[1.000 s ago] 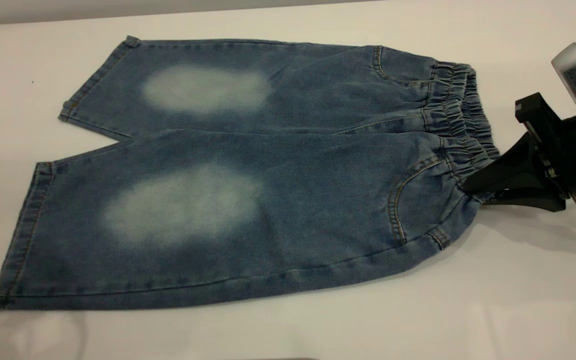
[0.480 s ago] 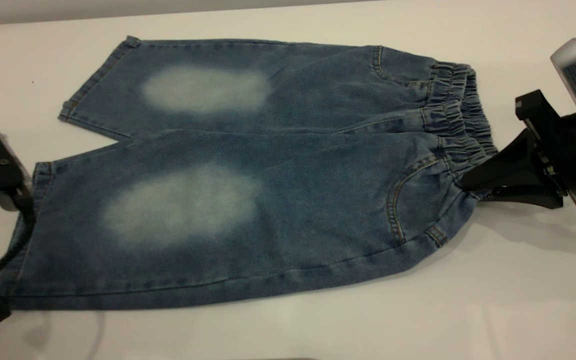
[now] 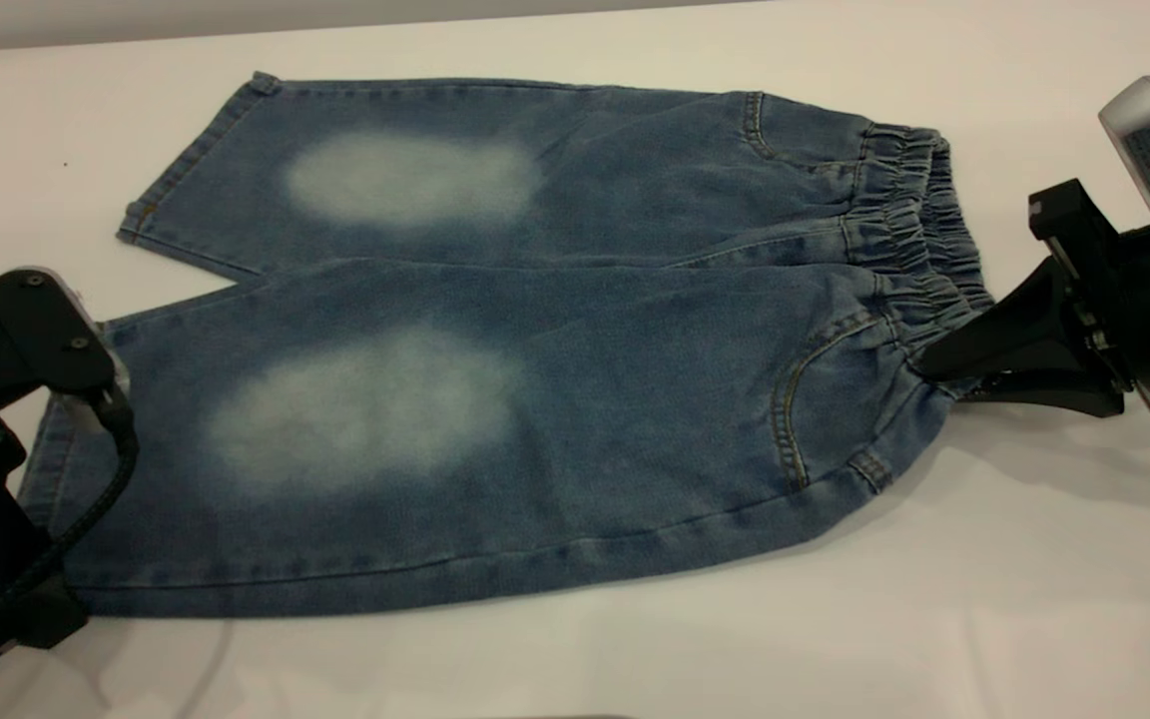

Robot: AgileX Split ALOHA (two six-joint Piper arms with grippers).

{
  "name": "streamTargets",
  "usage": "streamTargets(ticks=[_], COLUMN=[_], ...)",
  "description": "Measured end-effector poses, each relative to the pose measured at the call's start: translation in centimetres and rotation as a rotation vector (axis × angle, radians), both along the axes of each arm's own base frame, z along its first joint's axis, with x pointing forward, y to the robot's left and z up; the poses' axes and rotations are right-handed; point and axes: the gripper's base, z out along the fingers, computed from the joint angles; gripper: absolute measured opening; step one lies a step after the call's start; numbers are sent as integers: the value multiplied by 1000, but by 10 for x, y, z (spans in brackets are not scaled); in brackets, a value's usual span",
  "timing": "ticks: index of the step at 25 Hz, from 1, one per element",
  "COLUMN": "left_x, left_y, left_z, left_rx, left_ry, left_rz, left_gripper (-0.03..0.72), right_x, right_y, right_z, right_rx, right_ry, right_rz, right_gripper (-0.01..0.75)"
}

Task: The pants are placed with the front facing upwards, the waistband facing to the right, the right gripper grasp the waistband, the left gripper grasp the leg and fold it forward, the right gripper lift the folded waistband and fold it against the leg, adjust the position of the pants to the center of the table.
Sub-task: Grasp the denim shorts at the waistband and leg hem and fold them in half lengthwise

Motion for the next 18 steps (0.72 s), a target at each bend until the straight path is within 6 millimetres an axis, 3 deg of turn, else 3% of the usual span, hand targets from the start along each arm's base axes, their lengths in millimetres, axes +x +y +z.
streamTargets(ticks=[4,11,15,18], left_x=[3,8,9,11], left_y=[0,-1,-1,-1], left_z=[-1,0,9,29], left_rx=[-13,-32,-34,-42], left_ry=[-10,-56,-80,-148], left_rz=[42,57,58,60], left_gripper=[370,79,53,53], right_x=[0,1,2,0], right_y=[1,5,10,12], right_z=[1,7,17,19], right_rx=[14,87,199,228], right_ry=[-5,-44,-91,-100], right_rz=[1,17,32,69], right_gripper=[40,40,40,41])
